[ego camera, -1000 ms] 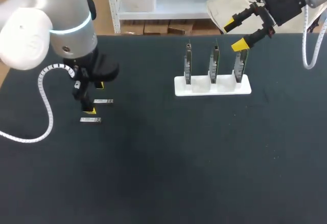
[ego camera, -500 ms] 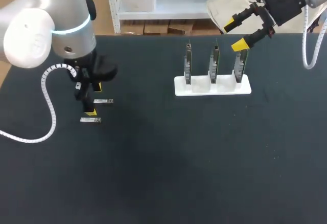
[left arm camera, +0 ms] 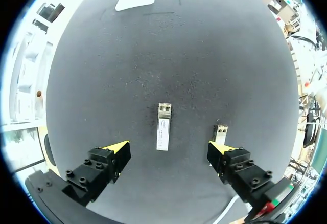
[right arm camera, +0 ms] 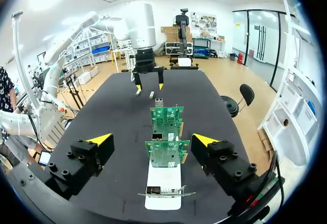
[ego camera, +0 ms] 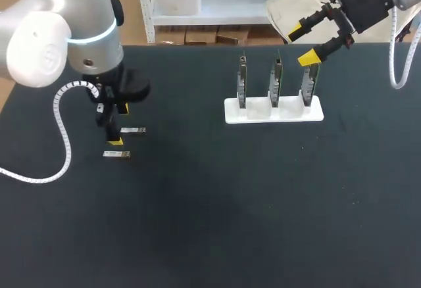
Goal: Pick up the optical module with the left hand, and insert it into the network port with the right hand.
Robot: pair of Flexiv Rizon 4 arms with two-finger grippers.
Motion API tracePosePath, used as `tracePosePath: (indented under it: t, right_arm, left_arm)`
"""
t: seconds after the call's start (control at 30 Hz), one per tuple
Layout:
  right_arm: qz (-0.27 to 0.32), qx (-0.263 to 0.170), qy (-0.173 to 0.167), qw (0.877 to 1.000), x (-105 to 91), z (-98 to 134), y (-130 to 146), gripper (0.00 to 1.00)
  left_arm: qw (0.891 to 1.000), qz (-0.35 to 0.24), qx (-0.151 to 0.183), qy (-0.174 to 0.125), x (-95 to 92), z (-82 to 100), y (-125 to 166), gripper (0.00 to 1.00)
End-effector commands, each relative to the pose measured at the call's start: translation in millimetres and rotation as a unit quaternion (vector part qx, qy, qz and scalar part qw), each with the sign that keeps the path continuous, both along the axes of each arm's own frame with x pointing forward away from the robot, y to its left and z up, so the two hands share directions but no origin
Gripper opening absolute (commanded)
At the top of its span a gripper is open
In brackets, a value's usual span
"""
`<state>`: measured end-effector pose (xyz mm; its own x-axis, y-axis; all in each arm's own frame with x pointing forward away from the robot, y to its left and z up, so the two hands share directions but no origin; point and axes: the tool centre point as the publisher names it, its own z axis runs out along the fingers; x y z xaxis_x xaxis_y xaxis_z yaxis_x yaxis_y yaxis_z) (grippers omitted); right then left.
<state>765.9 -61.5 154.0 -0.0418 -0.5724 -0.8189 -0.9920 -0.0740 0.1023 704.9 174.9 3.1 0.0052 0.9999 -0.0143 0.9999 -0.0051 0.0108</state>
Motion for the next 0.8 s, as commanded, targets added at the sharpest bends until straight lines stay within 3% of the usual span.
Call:
tracePosePath:
  t: [0.03, 0.8]
  right_arm:
    - [-0.001, 0.001, -0.002, 1.000, -1.1, 0, 0, 1.00]
    - [-0.001, 0.001, -0.002, 1.000, -1.1, 0, 0, 1.00]
  left_arm:
    - [1.000, -0.001, -0.002, 0.006, 5.0, -2.8, -2, 1.00]
    - [1.000, 0.001, 0.007, 0.017, 3.5, -12.4, -14, 1.00]
